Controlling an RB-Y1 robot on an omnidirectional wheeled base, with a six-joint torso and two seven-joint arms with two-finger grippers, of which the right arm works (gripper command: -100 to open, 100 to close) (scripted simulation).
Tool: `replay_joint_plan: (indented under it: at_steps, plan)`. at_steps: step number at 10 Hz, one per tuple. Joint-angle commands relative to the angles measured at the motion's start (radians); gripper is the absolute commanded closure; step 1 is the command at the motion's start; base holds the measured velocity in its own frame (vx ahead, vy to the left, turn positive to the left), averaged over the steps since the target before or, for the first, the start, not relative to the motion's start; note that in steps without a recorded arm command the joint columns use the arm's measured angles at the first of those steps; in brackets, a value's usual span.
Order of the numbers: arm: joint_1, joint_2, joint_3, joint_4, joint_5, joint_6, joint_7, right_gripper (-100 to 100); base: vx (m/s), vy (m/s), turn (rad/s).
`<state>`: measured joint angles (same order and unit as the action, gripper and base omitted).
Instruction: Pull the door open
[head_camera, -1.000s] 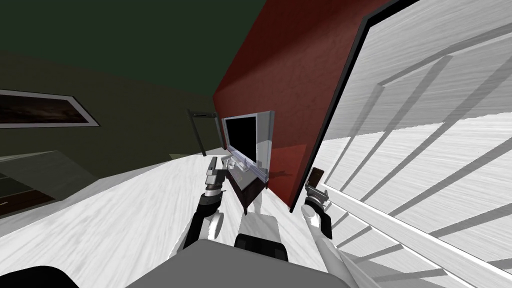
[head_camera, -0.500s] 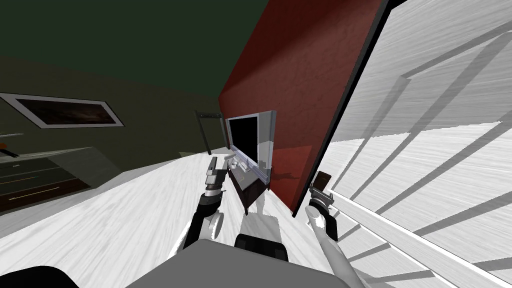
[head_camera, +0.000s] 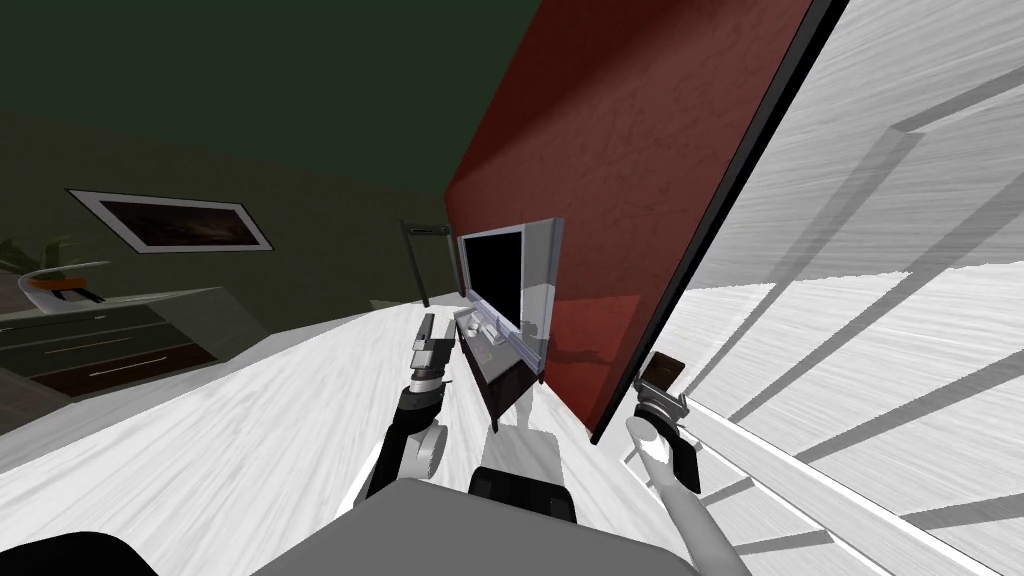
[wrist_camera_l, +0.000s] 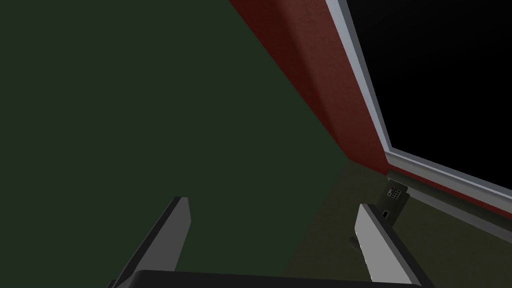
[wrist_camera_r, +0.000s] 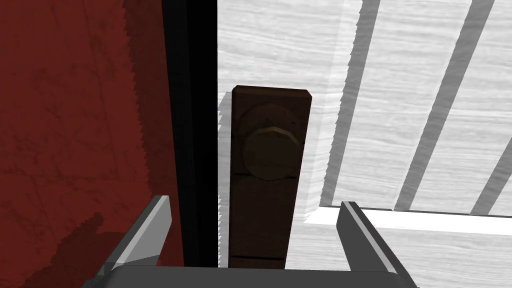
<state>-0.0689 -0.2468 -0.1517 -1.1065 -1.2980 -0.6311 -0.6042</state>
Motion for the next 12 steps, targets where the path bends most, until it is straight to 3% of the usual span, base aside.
replay_joint_plan:
  at_steps: [1, 5, 7, 8, 9, 12]
  plan:
    - [-0.009, -0.027, -0.007, 0.036, 0.000, -0.003, -0.034, -100, 0.037, -0.009, 0.089]
    - [-0.013, -0.104, -0.041, 0.101, -0.013, 0.008, -0.103, -100, 0.077, -0.041, 0.120]
    - [-0.015, -0.129, -0.053, 0.123, -0.018, 0.012, -0.126, -100, 0.092, -0.084, 0.062]
    - [-0.014, -0.118, -0.049, 0.113, -0.017, 0.010, -0.113, -100, 0.047, -0.047, 0.017]
    - [-0.014, -0.118, -0.049, 0.113, -0.017, 0.010, -0.113, 100, -0.007, 0.004, -0.023]
    - [-0.014, -0.118, -0.049, 0.113, -0.017, 0.010, -0.113, 100, -0.015, 0.010, -0.002]
